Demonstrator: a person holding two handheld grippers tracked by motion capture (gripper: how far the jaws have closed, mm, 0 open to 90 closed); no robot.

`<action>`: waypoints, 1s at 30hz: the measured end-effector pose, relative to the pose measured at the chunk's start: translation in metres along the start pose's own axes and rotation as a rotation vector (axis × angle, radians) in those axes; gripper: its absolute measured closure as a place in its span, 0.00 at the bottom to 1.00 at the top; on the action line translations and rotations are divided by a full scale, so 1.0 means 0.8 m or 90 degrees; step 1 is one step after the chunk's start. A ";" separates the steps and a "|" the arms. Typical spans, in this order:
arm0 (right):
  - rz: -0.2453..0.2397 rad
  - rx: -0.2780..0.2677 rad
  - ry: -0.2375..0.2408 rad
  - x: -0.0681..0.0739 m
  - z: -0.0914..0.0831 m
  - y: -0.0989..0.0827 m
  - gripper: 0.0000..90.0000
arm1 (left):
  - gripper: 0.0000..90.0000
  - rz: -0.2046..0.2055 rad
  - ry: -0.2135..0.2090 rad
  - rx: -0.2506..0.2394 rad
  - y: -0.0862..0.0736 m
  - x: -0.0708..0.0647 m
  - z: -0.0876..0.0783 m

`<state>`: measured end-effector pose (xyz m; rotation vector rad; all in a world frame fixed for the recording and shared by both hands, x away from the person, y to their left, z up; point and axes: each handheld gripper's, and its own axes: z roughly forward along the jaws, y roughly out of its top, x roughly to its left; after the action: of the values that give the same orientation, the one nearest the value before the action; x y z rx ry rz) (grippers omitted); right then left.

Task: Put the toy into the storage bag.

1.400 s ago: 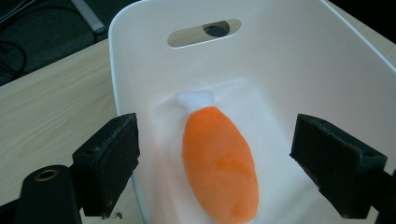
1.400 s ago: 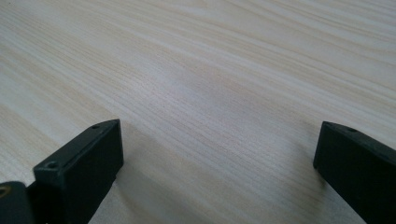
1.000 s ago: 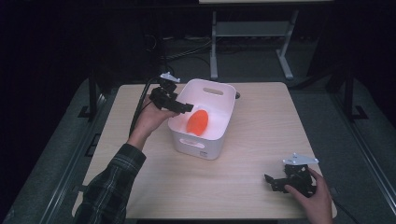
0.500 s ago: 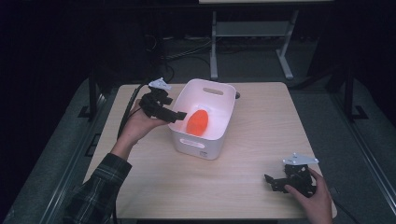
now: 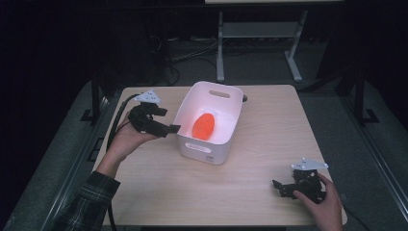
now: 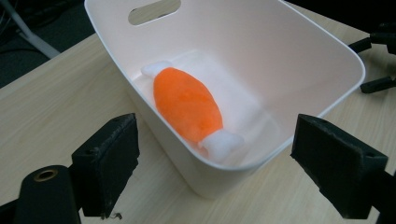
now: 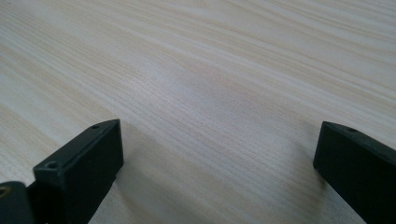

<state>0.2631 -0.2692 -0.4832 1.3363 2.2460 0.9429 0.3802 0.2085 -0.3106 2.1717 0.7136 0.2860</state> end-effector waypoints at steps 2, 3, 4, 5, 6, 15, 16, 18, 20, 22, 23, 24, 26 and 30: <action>-0.002 -0.001 0.000 0.000 0.000 0.000 0.01 | 0.16 0.002 -0.001 -0.001 -0.007 -0.001 -0.004; -0.003 -0.001 0.000 0.000 0.000 0.000 0.01 | 0.16 0.002 -0.002 -0.001 -0.010 -0.002 -0.006; -0.002 -0.001 0.001 0.000 0.000 0.000 0.01 | 0.16 0.001 -0.004 -0.004 -0.014 -0.003 -0.007; 0.001 -0.001 0.001 0.000 0.000 0.000 0.01 | 0.16 0.003 -0.005 -0.001 -0.017 -0.002 -0.008; 0.000 -0.001 0.000 0.000 0.000 0.000 0.01 | 0.16 0.003 -0.005 0.003 -0.023 -0.003 -0.009; 0.000 0.000 0.000 0.000 0.000 0.000 0.01 | 0.16 -0.007 -0.007 0.000 -0.063 -0.005 -0.017; -0.002 -0.001 0.000 0.000 0.000 0.000 0.01 | 0.16 -0.009 -0.007 -0.001 -0.067 -0.006 -0.018; 0.000 0.000 0.001 0.000 0.000 0.000 0.01 | 0.16 -0.009 -0.007 0.000 -0.076 -0.009 -0.021; 0.000 0.000 0.001 0.000 0.000 0.000 0.01 | 0.16 -0.007 -0.007 -0.001 -0.083 -0.012 -0.022; 0.000 0.000 0.000 0.000 0.000 0.000 0.01 | 0.16 -0.005 -0.007 -0.001 -0.091 -0.016 -0.022; 0.000 0.000 0.000 0.000 0.000 0.000 0.01 | 0.16 -0.003 -0.006 -0.001 -0.094 -0.017 -0.022; 0.000 0.000 0.000 0.000 0.000 0.000 0.01 | 0.16 -0.001 -0.006 0.000 -0.098 -0.020 -0.022; 0.000 0.000 0.000 0.000 0.000 0.000 0.01 | 0.16 -0.001 -0.004 0.000 -0.105 -0.023 -0.023; 0.000 0.000 0.000 0.000 0.000 0.000 0.01 | 0.16 -0.002 0.004 -0.005 -0.120 -0.030 -0.024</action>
<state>0.2632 -0.2692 -0.4833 1.3364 2.2464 0.9431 0.3146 0.2554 -0.3710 2.1628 0.7185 0.2929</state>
